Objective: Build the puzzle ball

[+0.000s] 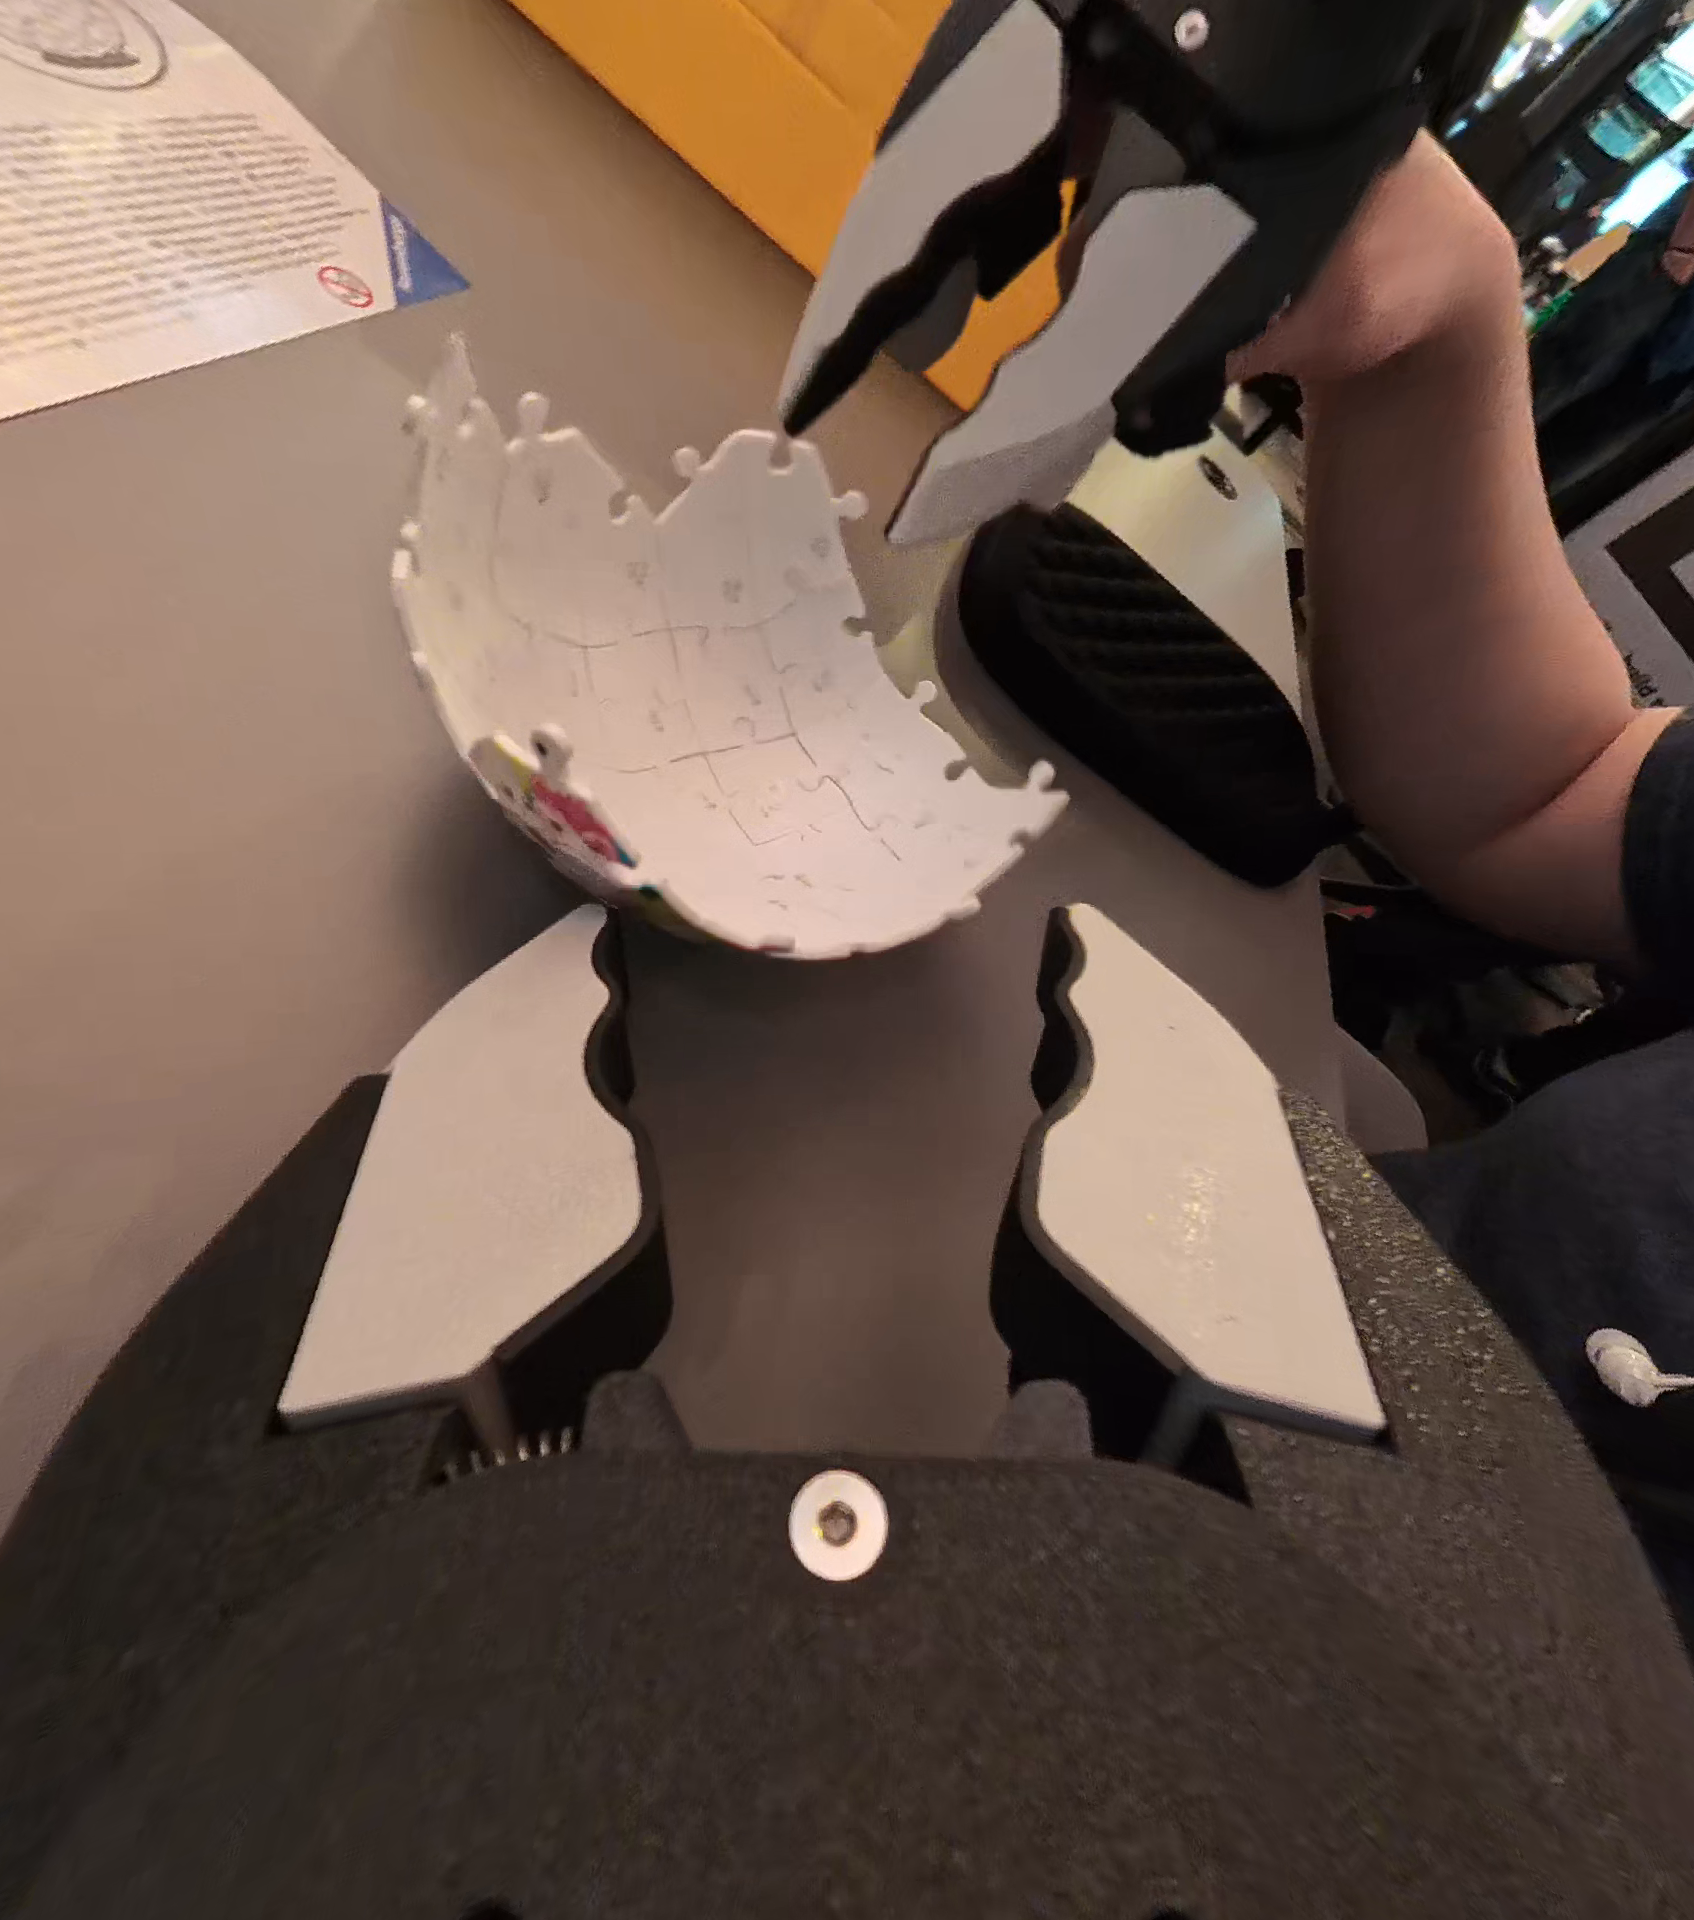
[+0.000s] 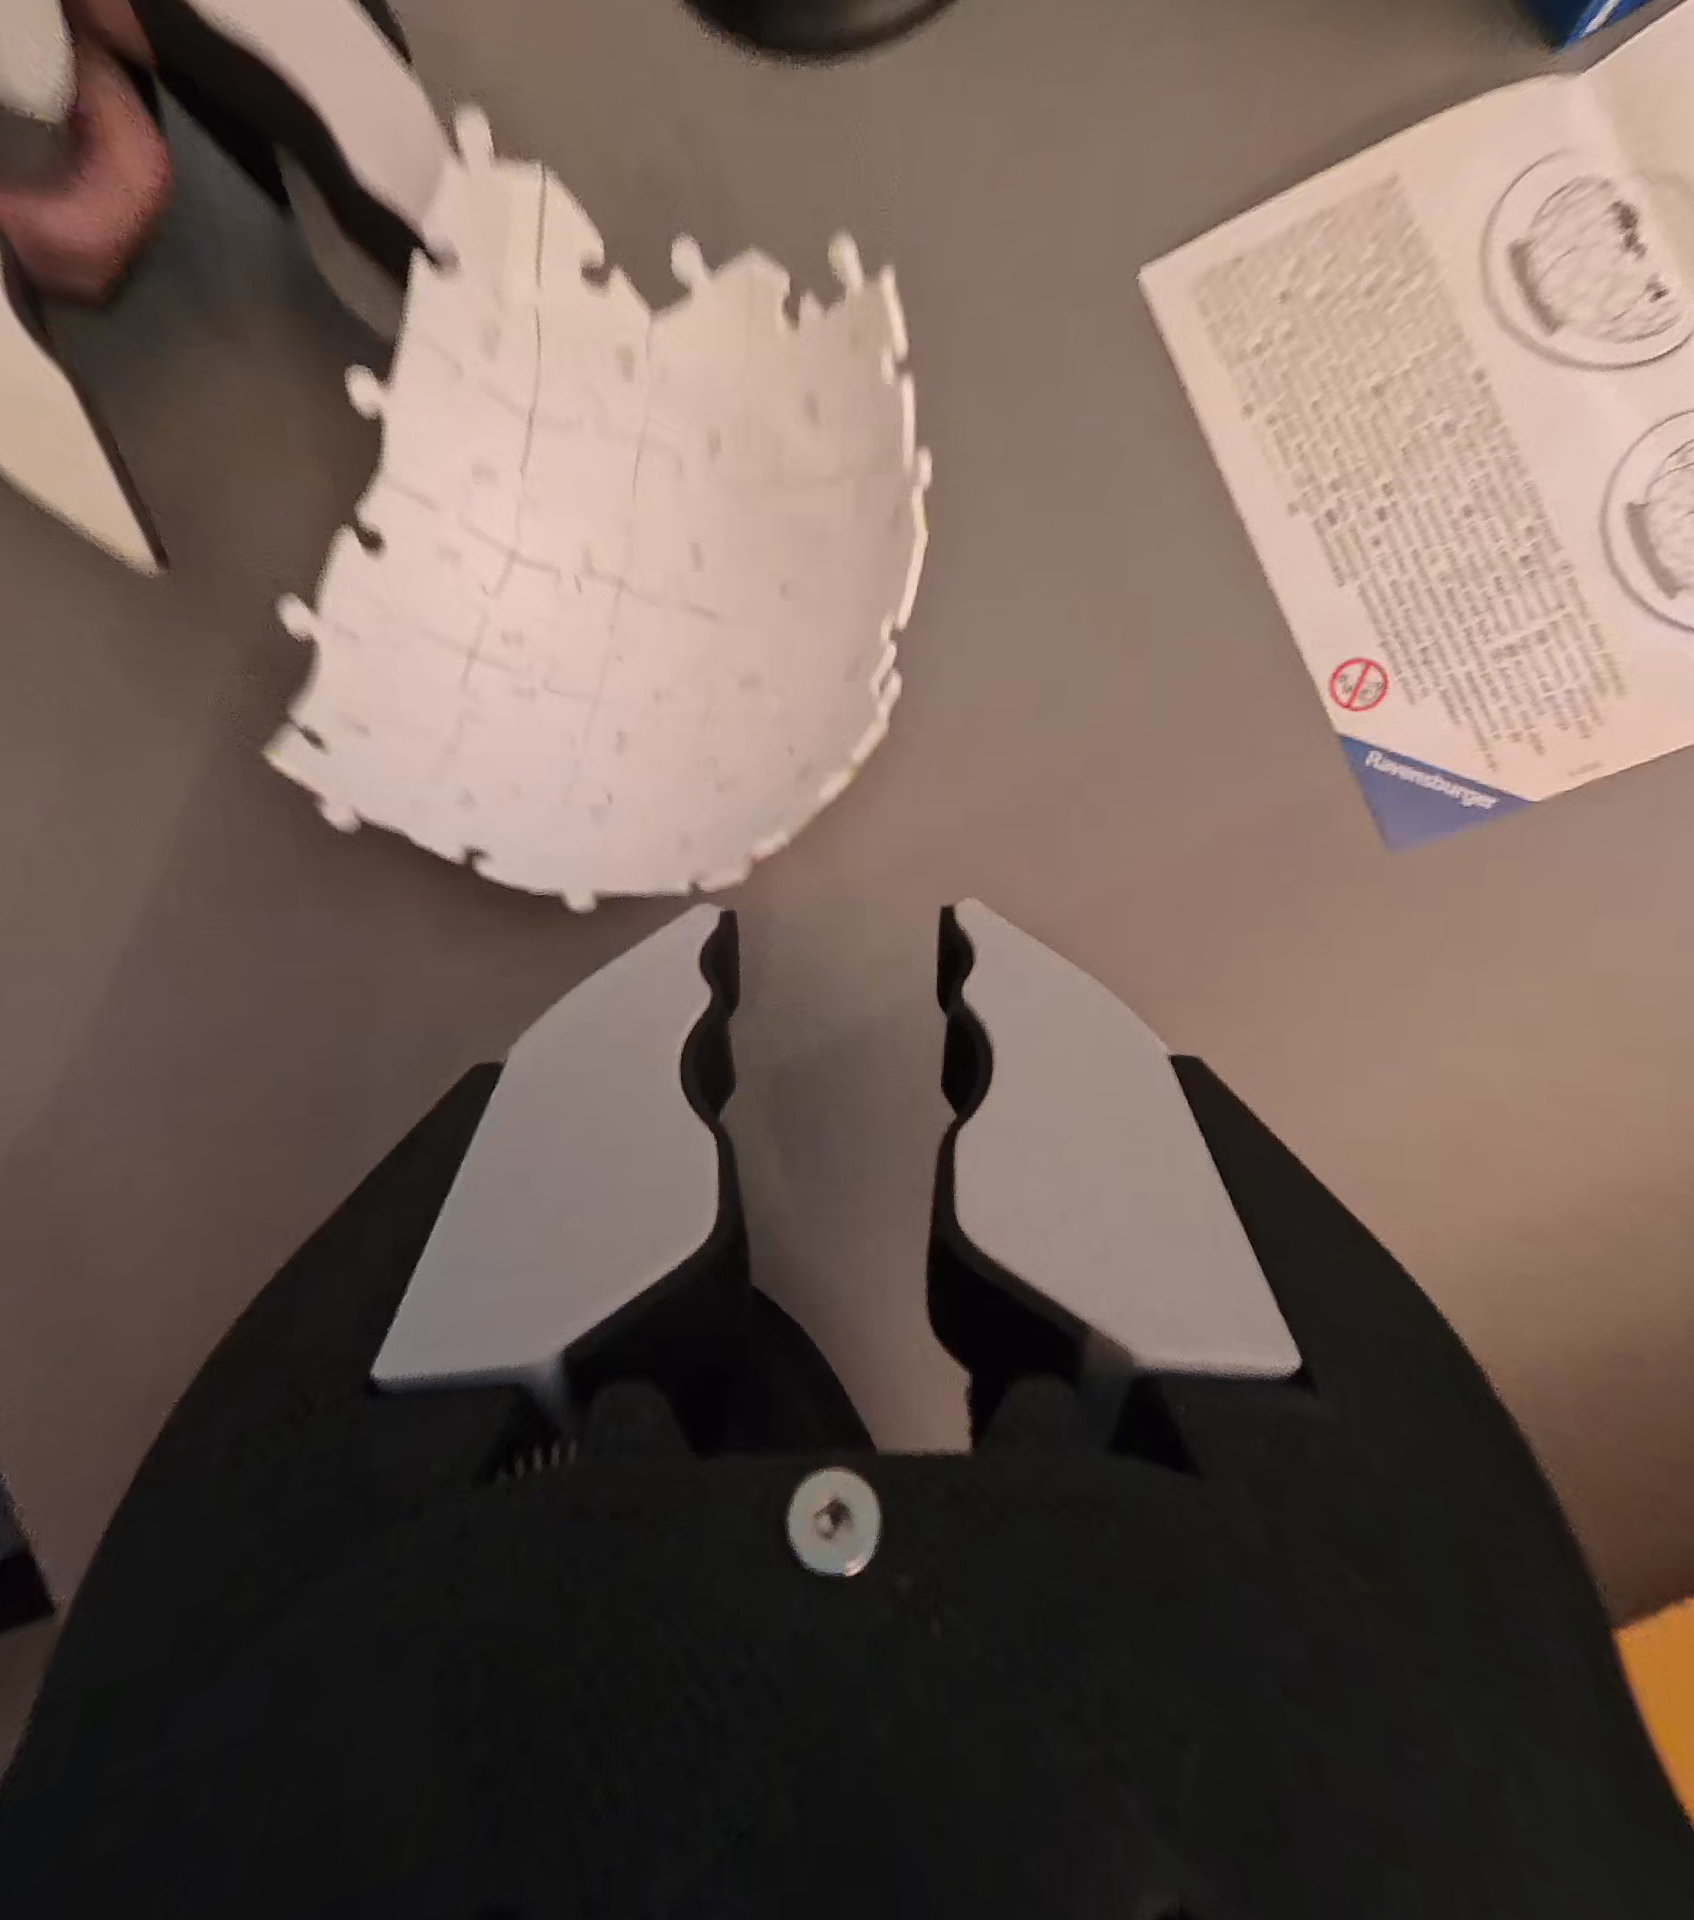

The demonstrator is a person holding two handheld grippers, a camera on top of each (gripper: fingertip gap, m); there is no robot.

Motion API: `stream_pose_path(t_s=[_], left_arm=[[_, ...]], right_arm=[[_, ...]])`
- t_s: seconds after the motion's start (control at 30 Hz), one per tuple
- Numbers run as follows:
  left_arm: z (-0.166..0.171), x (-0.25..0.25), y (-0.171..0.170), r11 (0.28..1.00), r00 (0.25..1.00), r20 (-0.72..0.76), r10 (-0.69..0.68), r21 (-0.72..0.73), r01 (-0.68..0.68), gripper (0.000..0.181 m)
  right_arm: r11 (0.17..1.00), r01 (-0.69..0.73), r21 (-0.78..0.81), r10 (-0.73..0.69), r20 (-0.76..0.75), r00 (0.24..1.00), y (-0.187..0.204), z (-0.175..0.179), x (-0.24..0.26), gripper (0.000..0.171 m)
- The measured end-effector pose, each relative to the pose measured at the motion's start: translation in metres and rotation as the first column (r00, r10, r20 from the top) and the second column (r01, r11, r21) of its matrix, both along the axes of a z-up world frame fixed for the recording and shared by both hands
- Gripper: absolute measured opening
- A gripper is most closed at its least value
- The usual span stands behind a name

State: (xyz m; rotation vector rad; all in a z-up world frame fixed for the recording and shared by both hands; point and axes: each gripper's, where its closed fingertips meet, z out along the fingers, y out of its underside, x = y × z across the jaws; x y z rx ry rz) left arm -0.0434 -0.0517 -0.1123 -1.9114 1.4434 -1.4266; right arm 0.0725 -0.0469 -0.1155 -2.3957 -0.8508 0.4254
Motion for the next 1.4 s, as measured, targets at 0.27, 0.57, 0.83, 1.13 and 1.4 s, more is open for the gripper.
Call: stream_pose_path(t_s=[0.27,0.57,0.83,1.13,1.4], left_arm=[[-0.009,-0.003,0.001,0.996,0.999,-0.036,-0.018,0.09,0.021,0.082],[-0.038,-0.011,0.014,0.939,0.976,-0.216,0.027,0.339,0.049,0.084],[-0.03,0.009,0.023,0.928,0.99,-0.133,0.055,0.372,-0.002,0.081],[-0.033,0.023,0.02,0.874,0.989,-0.146,-0.015,0.478,0.084,0.096],[-0.027,0.045,0.017,0.847,0.994,-0.103,-0.047,0.523,0.094,0.096]], right_arm=[[0.992,0.031,0.126,-0.028,-0.023,0.999,0.025,0.021,-0.008,0.019],[0.965,-0.132,0.226,0.086,0.204,0.975,0.021,0.029,-0.028,0.003],[0.985,-0.118,0.126,0.099,0.145,0.984,0.016,0.006,-0.019,0.001],[0.983,-0.1,0.153,0.094,0.048,0.994,0.008,-0.011,-0.004,0.003],[0.971,-0.135,0.197,0.152,-0.077,0.985,0.001,-0.019,-0.004,0.006]])
